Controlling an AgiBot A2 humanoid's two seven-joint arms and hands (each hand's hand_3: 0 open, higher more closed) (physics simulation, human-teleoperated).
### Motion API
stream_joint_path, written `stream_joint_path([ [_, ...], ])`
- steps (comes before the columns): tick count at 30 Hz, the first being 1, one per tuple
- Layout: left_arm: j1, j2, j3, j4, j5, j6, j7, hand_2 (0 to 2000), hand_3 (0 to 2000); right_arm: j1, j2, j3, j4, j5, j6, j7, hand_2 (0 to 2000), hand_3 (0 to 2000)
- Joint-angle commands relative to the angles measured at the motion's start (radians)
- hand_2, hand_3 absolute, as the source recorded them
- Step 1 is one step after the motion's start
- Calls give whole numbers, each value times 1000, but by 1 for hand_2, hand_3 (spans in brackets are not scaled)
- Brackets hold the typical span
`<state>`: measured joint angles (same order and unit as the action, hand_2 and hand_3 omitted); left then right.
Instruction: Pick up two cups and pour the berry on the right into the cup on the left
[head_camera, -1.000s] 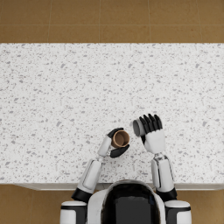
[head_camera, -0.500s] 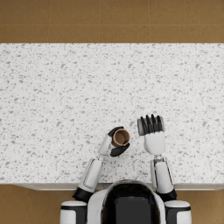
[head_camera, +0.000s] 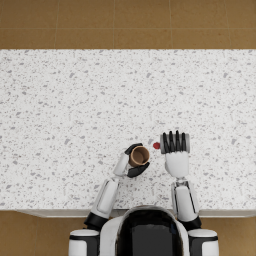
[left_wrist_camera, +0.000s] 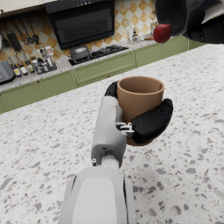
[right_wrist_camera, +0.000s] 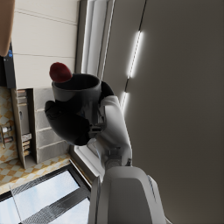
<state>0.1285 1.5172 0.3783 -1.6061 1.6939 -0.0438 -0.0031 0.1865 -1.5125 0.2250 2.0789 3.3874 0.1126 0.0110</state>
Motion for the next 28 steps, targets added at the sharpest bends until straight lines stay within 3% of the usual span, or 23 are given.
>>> stream_joint_path([
  [1, 11, 6, 0, -5, 0, 0, 0, 2000, 1280, 0, 0, 0, 0, 1, 0, 0, 2000, 1280],
  [28, -6, 5, -5, -2, 0, 1, 1, 2000, 1280, 0, -1, 1, 1, 2, -1, 0, 2000, 1280],
])
